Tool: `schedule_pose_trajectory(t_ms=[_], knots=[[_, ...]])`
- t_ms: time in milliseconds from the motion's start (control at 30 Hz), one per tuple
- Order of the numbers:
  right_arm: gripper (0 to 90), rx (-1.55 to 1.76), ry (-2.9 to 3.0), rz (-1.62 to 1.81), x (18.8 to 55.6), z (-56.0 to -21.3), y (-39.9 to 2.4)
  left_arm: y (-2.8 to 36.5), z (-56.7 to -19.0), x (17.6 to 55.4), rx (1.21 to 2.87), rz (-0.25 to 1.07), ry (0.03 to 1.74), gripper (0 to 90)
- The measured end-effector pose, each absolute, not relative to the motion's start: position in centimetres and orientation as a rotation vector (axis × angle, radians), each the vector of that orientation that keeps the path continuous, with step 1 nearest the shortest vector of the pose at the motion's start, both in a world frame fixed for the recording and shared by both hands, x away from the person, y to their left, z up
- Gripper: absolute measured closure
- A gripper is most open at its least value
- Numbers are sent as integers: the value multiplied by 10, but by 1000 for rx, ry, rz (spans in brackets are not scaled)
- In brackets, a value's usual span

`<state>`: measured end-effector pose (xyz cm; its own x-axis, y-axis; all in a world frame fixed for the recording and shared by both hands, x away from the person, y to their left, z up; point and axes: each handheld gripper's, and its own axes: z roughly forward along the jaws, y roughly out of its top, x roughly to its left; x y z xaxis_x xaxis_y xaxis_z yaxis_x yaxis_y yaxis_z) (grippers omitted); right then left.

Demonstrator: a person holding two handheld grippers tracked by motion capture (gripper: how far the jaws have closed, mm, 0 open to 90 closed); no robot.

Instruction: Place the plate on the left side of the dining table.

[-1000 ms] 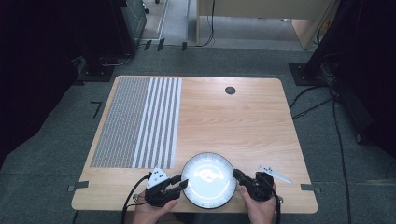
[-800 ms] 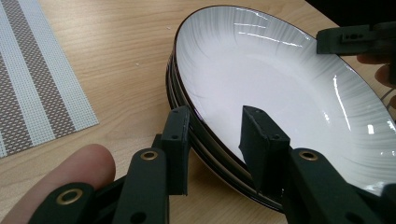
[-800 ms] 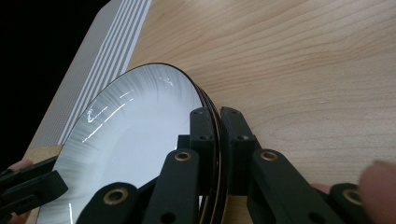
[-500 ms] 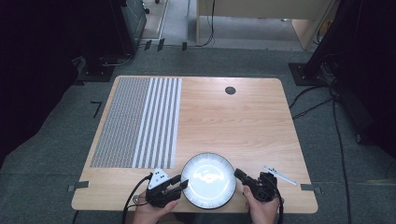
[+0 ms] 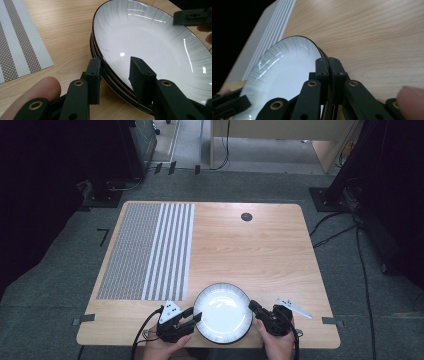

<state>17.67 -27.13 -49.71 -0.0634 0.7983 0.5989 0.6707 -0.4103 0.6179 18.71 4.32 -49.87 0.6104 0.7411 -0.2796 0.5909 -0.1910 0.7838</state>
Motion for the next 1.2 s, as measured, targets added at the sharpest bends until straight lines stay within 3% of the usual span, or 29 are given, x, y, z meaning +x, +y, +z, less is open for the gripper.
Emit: schedule_pose_trajectory(t_ms=[333,667,1200], knots=[[862,2098,1587,1656,178,-502,-279,44,-499,188,1893,211,1069,627],[860,2068,1635,1520,178,-498,-272,42,-499,186,1885,245,1068,636],[842,2114,1658,1609,182,-503,-274,43,-500,187,1861,234,1084,648]])
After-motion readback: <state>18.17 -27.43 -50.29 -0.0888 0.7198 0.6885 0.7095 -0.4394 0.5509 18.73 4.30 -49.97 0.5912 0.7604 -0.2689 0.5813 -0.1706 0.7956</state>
